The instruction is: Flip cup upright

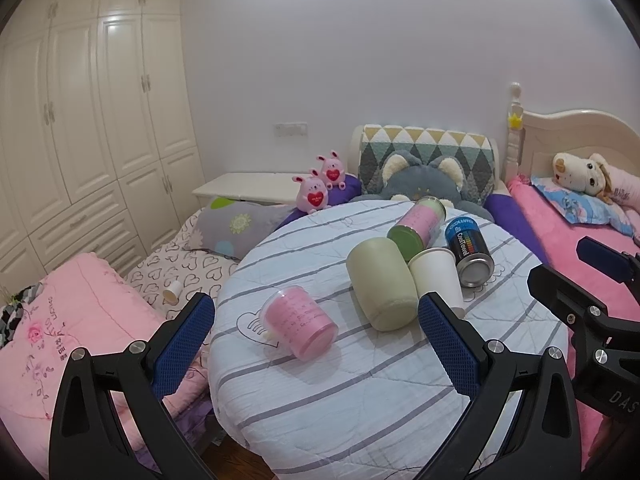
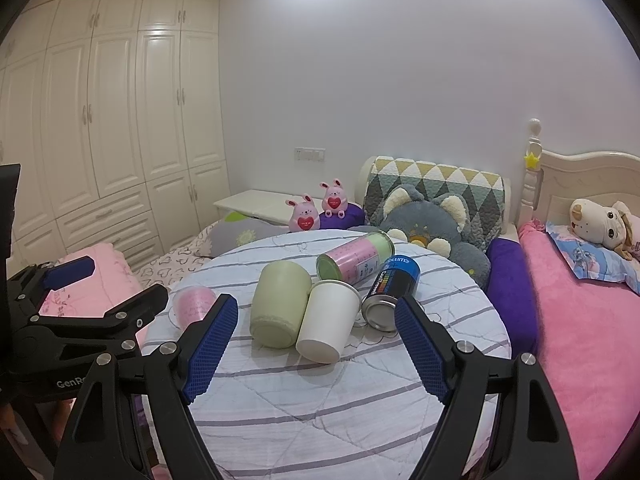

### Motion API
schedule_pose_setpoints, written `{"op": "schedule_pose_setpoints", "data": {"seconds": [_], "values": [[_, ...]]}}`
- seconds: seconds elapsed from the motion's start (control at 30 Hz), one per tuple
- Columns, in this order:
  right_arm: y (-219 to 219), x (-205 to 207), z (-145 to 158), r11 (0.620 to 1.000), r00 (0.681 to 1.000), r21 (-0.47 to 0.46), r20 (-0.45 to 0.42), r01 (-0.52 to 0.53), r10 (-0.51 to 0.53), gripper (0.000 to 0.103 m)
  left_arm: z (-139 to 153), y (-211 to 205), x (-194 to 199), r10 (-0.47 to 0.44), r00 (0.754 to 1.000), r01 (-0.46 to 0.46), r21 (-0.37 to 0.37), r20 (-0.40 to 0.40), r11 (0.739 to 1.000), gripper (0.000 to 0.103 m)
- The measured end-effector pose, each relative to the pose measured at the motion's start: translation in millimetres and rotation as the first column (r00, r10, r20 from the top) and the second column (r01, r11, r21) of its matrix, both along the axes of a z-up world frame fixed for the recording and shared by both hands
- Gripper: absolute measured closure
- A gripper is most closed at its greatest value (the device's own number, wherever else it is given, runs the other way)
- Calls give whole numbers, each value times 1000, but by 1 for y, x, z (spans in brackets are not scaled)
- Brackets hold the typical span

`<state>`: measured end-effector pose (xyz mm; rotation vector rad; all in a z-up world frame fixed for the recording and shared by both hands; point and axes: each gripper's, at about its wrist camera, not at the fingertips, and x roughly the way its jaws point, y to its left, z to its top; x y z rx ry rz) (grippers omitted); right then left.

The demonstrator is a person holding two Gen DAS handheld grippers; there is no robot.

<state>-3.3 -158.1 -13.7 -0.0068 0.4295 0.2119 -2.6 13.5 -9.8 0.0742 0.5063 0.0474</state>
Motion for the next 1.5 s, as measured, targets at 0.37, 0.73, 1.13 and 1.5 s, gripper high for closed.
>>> {"op": "schedule_pose_setpoints", "data": {"seconds": [0.37,0.73,1.13,1.5], "values": [[-5,12,-5,1000,999,18,-33,4,-4,21,-6,-6,17,7,1000,-7,8,-20,1000,0],[-14,36,-17,999,996,46,-83,22,-18,21,-14,-11,42,17,999,-17,-2,-49,1000,0],[-24,68,-19,996,995,82,-97,31,-23,21,-17,-19,69,25,998,-26,-13,-56,1000,0],[-39,109,-29,990,987,121,-151,73,-54,21,-22,-30,106,55,996,-57,-18,-71,998,0]]}}
